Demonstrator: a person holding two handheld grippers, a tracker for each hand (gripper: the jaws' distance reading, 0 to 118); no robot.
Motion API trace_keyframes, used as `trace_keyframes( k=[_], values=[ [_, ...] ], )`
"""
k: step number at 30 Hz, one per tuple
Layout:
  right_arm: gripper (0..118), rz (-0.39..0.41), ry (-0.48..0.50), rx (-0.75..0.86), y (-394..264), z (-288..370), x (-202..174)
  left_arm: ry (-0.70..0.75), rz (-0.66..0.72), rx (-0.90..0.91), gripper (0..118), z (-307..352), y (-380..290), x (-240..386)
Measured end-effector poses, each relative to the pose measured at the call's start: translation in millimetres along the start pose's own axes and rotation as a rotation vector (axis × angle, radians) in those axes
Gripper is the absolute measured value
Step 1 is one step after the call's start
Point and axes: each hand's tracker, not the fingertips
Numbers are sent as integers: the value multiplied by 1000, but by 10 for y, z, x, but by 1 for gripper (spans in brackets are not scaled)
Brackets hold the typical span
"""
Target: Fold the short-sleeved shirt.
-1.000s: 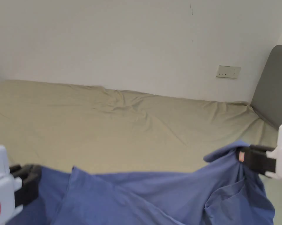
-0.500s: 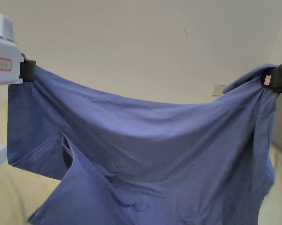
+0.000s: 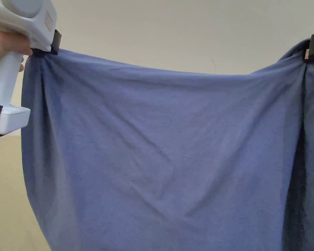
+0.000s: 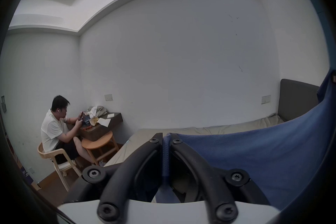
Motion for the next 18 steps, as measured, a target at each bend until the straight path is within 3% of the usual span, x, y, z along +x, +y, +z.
trace_keyframes(
  k=[4,9,13,18],
  values=[
    [5,-10,-52,36,209,-403,-86,67,-37,48,6,-354,191,219],
    [5,-18,-61,136,387,-812,-158,85,83,112,6,-774,409,383],
    [5,-72,-72,190,433,-1042,-152,63,180,161,6,-998,457,446],
    [5,-79,-71,236,367,-1234,-137,49,93,206,6,-1206,392,572]
  ],
)
